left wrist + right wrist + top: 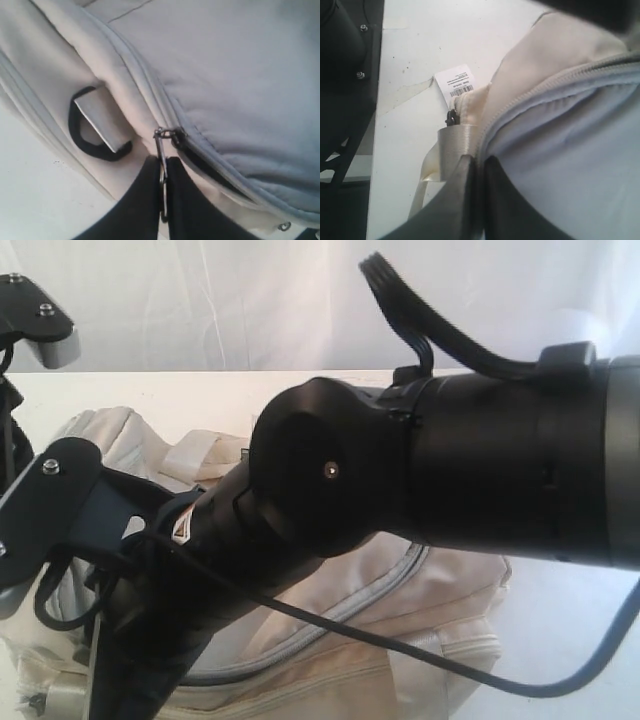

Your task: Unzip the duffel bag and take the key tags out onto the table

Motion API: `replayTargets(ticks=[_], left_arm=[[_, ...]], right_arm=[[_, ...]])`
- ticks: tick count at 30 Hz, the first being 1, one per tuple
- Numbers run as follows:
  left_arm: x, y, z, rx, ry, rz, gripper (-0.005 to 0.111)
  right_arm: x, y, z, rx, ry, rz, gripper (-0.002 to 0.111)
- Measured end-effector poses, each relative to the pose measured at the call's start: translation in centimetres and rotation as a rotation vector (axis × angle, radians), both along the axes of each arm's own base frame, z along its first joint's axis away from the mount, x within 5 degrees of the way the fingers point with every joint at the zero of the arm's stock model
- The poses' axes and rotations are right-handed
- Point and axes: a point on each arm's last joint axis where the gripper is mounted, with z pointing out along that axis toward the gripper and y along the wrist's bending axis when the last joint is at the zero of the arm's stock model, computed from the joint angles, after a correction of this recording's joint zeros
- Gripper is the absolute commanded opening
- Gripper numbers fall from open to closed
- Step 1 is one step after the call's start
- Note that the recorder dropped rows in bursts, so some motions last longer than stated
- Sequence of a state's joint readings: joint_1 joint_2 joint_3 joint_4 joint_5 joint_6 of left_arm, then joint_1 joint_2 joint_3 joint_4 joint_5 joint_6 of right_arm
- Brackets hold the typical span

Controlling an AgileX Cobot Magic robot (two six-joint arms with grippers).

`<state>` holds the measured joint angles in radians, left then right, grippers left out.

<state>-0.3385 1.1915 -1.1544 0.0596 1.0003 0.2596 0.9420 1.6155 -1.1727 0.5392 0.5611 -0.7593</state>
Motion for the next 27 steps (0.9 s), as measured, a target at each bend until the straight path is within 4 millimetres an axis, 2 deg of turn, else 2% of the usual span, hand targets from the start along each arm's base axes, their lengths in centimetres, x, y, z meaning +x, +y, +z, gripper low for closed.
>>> replayTargets(ticks=[6,19,25,27], left_arm=[[2.4,0.1,0.1,-0.002,-0.087,0.055,0.0],[8.0,1.5,-2.4,-0.044,-0.196,0.183,0.0],[9.2,1.6,-3.4,-0.052,-0.196,0.209,0.0],[9.3,1.6,-3.5,-0.051,-0.194,0.209,0.005]], right_arm=[[0.2,0.0,0.1,0.008,-0.009,-0.009,0.0],[0.3,0.0,0.1,0.017,0.005,-0.04,0.0],[0.4,0.0,-0.1,0.012,0.011,-0.044,0.0],[0.4,0.0,-0.1,0.011,0.01,-0.043,0.0]])
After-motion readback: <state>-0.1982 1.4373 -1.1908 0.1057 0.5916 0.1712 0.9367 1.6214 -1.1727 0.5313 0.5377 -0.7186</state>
